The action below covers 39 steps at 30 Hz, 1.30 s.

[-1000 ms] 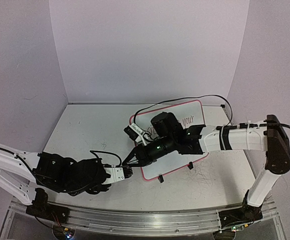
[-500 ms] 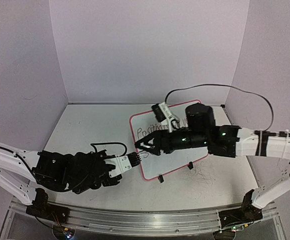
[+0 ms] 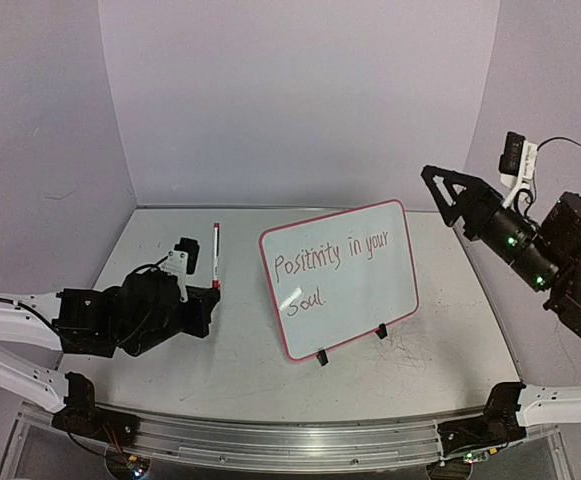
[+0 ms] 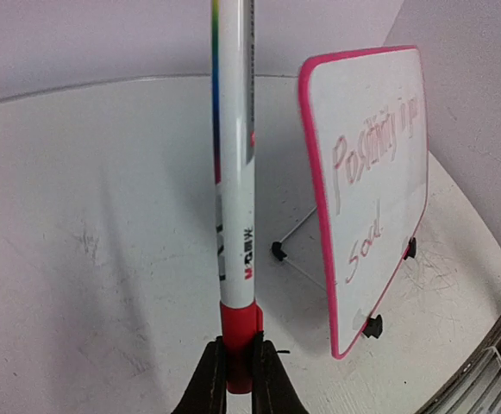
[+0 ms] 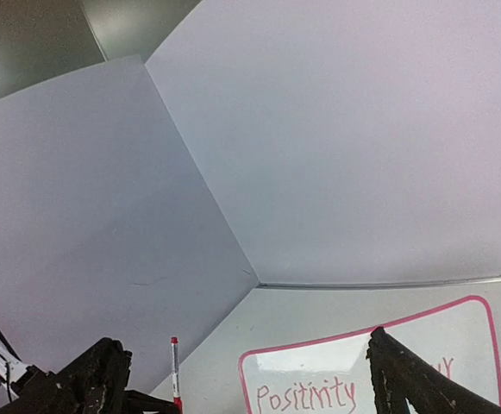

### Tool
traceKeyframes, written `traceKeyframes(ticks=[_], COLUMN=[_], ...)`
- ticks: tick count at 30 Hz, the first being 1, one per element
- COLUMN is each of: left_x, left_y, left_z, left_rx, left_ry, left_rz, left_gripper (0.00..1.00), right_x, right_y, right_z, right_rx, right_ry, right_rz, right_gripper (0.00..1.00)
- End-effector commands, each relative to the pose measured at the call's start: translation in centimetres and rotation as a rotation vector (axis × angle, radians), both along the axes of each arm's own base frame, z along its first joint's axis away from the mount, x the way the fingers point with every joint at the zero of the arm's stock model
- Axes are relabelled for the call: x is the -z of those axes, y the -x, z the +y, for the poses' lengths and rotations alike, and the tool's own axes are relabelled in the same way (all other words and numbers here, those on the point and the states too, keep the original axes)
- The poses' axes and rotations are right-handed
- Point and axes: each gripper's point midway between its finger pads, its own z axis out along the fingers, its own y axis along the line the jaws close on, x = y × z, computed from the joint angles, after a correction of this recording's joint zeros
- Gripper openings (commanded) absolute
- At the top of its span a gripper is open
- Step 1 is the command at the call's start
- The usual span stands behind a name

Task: Write a sentence on the whiteboard
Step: Put down the whiteboard marker at the center of the board, then reset both arms

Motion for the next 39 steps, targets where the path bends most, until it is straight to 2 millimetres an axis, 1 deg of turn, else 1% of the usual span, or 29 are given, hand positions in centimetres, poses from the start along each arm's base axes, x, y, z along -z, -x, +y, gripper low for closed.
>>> traceKeyframes(ticks=[1,6,9,10,11,14,18,20,22,24,26,27,29,31,33,34,36,37,39], left_x=[6.3,10.9,13.6,14.0,14.8,16.1,18.5,19.0,19.2,18.9,18.3,17.5,15.6,13.0,9.3,7.5,3.0,0.9,-3.1], left_y=[0.5,-0.6,-0.7,-0.9,-1.0,-1.3,-1.1,-1.0,-1.2,-1.5,-1.8,-2.3,-3.1,-4.2,-5.6,-6.4,-8.3,-9.5,-11.9], left_z=[0.1,-0.1,-0.7,-0.9,-1.0,-1.9,-2.5,-2.6,-2.6,-2.4,-1.8,-1.4,-0.9,-0.2,0.3,1.1,2.4,3.3,4.8], left_rx=[-0.117,-0.145,-0.131,-0.127,-0.123,-0.096,-0.066,-0.064,-0.070,-0.083,-0.107,-0.126,-0.159,-0.191,-0.219,-0.249,-0.281,-0.305,-0.303], left_ry=[0.157,0.066,-0.001,-0.013,-0.040,-0.080,-0.150,-0.167,-0.176,-0.181,-0.193,-0.196,-0.200,-0.199,-0.188,-0.196,-0.167,-0.139,-0.076], left_rz=[0.365,0.530,0.614,0.624,0.638,0.671,0.724,0.736,0.733,0.717,0.694,0.667,0.614,0.536,0.441,0.388,0.291,0.255,0.190], left_gripper=[0.00,0.00,0.00,0.00,0.00,0.00,0.01,0.02,0.06,0.13,0.25,0.31,0.40,0.46,0.54,0.58,0.64,0.67,0.73], right_x=[3.9,4.7,4.9,4.9,5.0,5.0,5.4,5.6,5.7,5.8,5.6,5.3,4.7,3.6,3.2,2.9,2.5,2.6,3.0], right_y=[-1.2,-1.3,-1.1,-1.0,-1.0,-1.0,-1.1,-1.1,-1.2,-1.3,-1.3,-1.4,-1.5,-1.6,-2.1,-2.5,-3.6,-4.3,-6.7], right_z=[0.6,1.7,1.6,1.5,1.5,1.4,1.5,1.6,1.8,1.8,1.5,1.3,0.7,-0.2,-1.3,-1.7,-2.6,-3.1,-4.2], right_rx=[0.041,0.010,0.002,0.002,0.002,0.002,0.001,0.000,-0.003,0.003,0.016,0.027,0.052,0.096,0.160,0.195,0.289,0.348,0.455], right_ry=[0.126,0.149,0.140,0.138,0.136,0.134,0.139,0.141,0.145,0.149,0.146,0.142,0.129,0.112,0.117,0.126,0.172,0.208,0.280], right_rz=[0.049,0.065,0.072,0.073,0.074,0.077,0.082,0.085,0.087,0.086,0.083,0.079,0.071,0.060,0.068,0.070,0.071,0.073,0.080], right_gripper=[0.98,0.98,0.98,0.98,0.98,0.98,0.98,0.98,0.98,0.98,0.98,0.98,0.98,0.98,0.98,0.98,0.98,0.98,0.98])
